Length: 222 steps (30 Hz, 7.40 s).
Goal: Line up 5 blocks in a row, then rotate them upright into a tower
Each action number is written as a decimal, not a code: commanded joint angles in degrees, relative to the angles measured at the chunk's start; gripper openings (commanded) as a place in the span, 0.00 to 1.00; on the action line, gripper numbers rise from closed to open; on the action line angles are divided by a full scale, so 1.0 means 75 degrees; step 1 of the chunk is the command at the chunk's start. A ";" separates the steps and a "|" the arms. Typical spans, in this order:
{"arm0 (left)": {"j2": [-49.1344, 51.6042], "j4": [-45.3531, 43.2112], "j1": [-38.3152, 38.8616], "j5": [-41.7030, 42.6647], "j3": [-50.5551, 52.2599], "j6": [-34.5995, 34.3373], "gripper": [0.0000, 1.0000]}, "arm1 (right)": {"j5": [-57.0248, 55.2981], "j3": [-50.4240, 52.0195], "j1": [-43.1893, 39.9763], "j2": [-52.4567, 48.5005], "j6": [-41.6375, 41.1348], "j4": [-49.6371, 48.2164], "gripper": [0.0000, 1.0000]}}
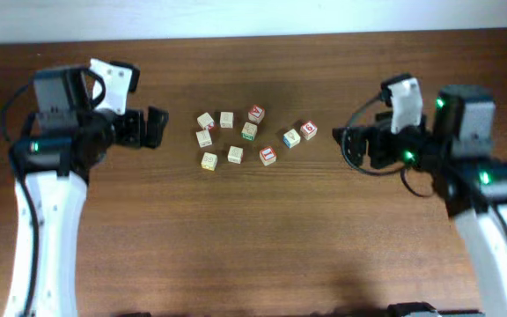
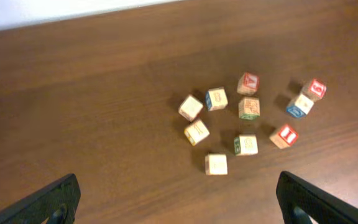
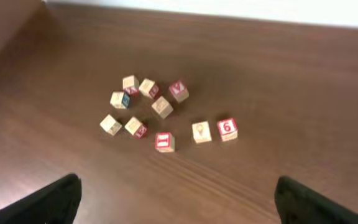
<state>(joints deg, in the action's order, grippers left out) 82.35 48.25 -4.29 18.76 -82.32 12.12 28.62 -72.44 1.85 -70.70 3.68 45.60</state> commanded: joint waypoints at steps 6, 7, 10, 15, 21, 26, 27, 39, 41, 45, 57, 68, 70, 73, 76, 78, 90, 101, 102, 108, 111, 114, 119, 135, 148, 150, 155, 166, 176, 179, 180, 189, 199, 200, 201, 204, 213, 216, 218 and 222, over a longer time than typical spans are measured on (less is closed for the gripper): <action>0.1008 0.0122 0.0000 0.0131 -0.0618 -0.0067 0.99 | -0.0766 -0.2305 0.1786 -0.3902 -0.0682 0.1116 0.98; 0.1008 0.0122 0.0003 0.0131 -0.0618 -0.0070 0.99 | -0.1195 -0.2352 0.1976 -0.4182 -0.1072 0.1049 0.98; 0.1008 0.0122 0.0003 0.0131 -0.0615 -0.0070 0.99 | -0.2428 -0.2349 0.2419 -0.4867 -0.2570 0.0367 0.98; 0.1008 0.0125 0.0003 0.0131 -0.0618 -0.0070 0.99 | -0.1682 -0.2346 0.2684 -0.5715 -0.2731 -0.0399 0.94; 0.1008 0.0125 0.0003 0.0131 -0.0618 -0.0067 0.99 | -0.2326 -0.2343 0.3147 -0.6379 -0.2760 -0.0705 0.69; 0.1008 0.0125 0.0003 0.0131 -0.0618 -0.0067 0.99 | -0.3532 -0.2343 0.3719 -0.6531 -0.2760 -0.0973 0.65; 0.1008 0.0125 0.0003 0.0131 -0.0615 -0.0067 0.99 | -0.3689 -0.2343 0.3800 -0.6624 -0.2763 -0.1005 0.65; 0.1008 0.0122 0.0003 0.0131 -0.0615 -0.0070 0.99 | -0.4083 -0.2425 0.3893 -0.6869 -0.3171 -0.0507 0.36; 0.1008 0.0125 0.0003 0.0131 -0.0618 -0.0070 0.99 | -0.4080 -0.2661 0.3896 -0.6863 -0.3197 -0.0108 0.33; 0.1008 0.0125 0.0003 0.0131 -0.0615 -0.0070 0.99 | -0.3206 -0.3302 0.3896 -0.6747 -0.3220 0.0889 0.21; 0.1008 0.0125 0.0003 0.0131 -0.0615 -0.0067 0.99 | -0.2538 -0.1513 0.3960 -0.6237 -0.4963 0.1973 0.23; 0.1008 0.0125 0.0003 0.0131 -0.0615 -0.0070 0.99 | -0.2294 -0.1399 0.4202 -0.6237 -0.5158 0.2232 0.48; 0.1008 0.0125 0.0003 0.0131 -0.0618 -0.0070 0.99 | -0.2305 -0.1478 0.4156 -0.6237 -0.5149 0.2177 0.53; 0.1008 0.0125 0.0003 0.0131 -0.0618 -0.0070 0.99 | -0.2503 -0.2276 0.3789 -0.6219 -0.4744 0.2390 0.54; 0.1008 0.0125 0.0003 0.0128 -0.0618 -0.0067 0.99 | -0.3069 -0.3203 0.3235 -0.6219 -0.4584 0.2215 0.59; 0.1008 0.0125 0.0003 0.0131 -0.0618 -0.0067 0.99 | -0.3139 -0.3252 0.2940 -0.6225 -0.4590 0.1536 0.61; 0.1011 0.0125 0.0003 0.0131 -0.0618 -0.0070 0.99 | -0.4284 -0.3226 0.2751 -0.6837 -0.6505 0.0143 0.60; 0.1011 0.0125 0.0003 0.0131 -0.0618 -0.0067 0.99 | -0.4223 -0.3226 0.2751 -0.7475 -0.6531 -0.0175 0.48; 0.1011 0.0125 0.0003 0.0131 -0.0618 -0.0067 0.99 | -0.4217 -0.3229 0.2751 -0.7475 -0.6464 -0.0119 0.45; 0.1011 0.0125 0.0003 0.0131 -0.0615 -0.0070 0.99 | -0.4045 -0.3232 0.2742 -0.7466 -0.5412 0.0178 0.27; 0.1011 0.0125 0.0003 0.0131 -0.0618 -0.0070 0.99 | -0.3631 -0.3378 0.2742 -0.7318 -0.4147 0.0227 0.27; 0.1011 0.0125 0.0003 0.0131 -0.0615 -0.0070 0.99 | -0.2923 -0.3806 0.2742 -0.6971 -0.3244 0.0857 0.27; 0.1011 0.0125 0.0003 0.0131 -0.0618 -0.0070 0.99 | -0.0933 -0.4007 0.2760 -0.6679 -0.2294 0.2337 0.27; 0.1011 0.0125 0.0003 0.0131 -0.0615 -0.0067 0.99 | -0.2241 -0.3914 0.2766 -0.6067 -0.2122 0.5295 0.18; 0.1011 0.0125 0.0003 0.0131 -0.0615 -0.0067 0.99 | -0.2993 -0.0344 0.3296 -0.4695 -0.3625 0.1862 0.24; 0.1011 0.0125 0.0003 0.0131 -0.0615 -0.0067 0.99 | -0.2827 0.0385 0.3296 -0.4695 -0.3759 0.0959 0.24; 0.1011 0.0125 0.0003 0.0131 -0.0615 -0.0070 0.99 | -0.2702 0.0408 0.3290 -0.4750 -0.3672 0.0845 0.34; 0.1011 0.0125 0.0003 0.0131 -0.0615 -0.0070 0.99 | -0.2471 -0.0227 0.3133 -0.4747 -0.3340 0.1384 0.44; 0.1011 0.0125 0.0003 0.0131 -0.0615 -0.0067 0.99 | -0.2550 -0.2095 0.3620 -0.5546 -0.4325 -0.1227 0.43; 0.1011 0.0125 0.0003 0.0131 -0.0615 -0.0067 0.99 | -0.2535 -0.2101 0.4028 -0.6292 -0.4814 -0.2197 0.43; 0.1011 0.0128 0.0003 0.0131 -0.0615 -0.0067 0.99 | -0.2565 -0.2101 0.4097 -0.6414 -0.4951 -0.2302 0.47; 0.1011 0.0125 0.0003 0.0131 -0.0618 -0.0067 0.99 | -0.2707 -0.2101 0.4304 -0.7122 -0.5365 -0.2690 0.47; 0.1011 0.0125 0.0003 0.0131 -0.0618 -0.0070 0.99 | -0.2699 -0.2101 0.4293 -0.7341 -0.5412 -0.2699 0.41; 0.1011 0.0125 0.0003 0.0131 -0.0618 -0.0067 0.99 | -0.2704 -0.2107 0.4243 -0.7219 -0.5327 -0.2483 0.38; 0.1011 0.0125 0.0003 0.0131 -0.0618 -0.0067 0.99 | -0.2707 -0.2157 0.4194 -0.7105 -0.5184 -0.2229 0.37; 0.1011 0.0125 0.0003 0.0131 -0.0615 -0.0070 0.99 | -0.2993 -0.2591 0.4135 -0.7020 -0.4867 -0.0994 0.34; 0.1011 0.0125 0.0003 0.0131 -0.0615 -0.0070 0.99 | -0.2439 -0.3383 0.4237 -0.7020 -0.4549 0.2008 0.27; 0.1011 0.0125 0.0003 0.0131 -0.0615 -0.0070 0.99 | -0.2413 -0.3375 0.4648 -0.7020 -0.4558 0.2363 0.27; 0.1011 0.0125 0.0003 0.0131 -0.0615 -0.0067 0.99 | -0.2541 -0.3354 0.4945 -0.7023 -0.4791 0.2570 0.27; 0.1011 0.0125 0.0003 0.0131 -0.0615 -0.0070 0.99 | -0.3360 -0.3311 0.5196 -0.7023 -0.5164 0.2955 0.29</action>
<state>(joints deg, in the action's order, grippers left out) 89.60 49.28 -4.29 19.11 -85.84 12.12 7.38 -97.17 40.82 -124.31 -33.08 67.00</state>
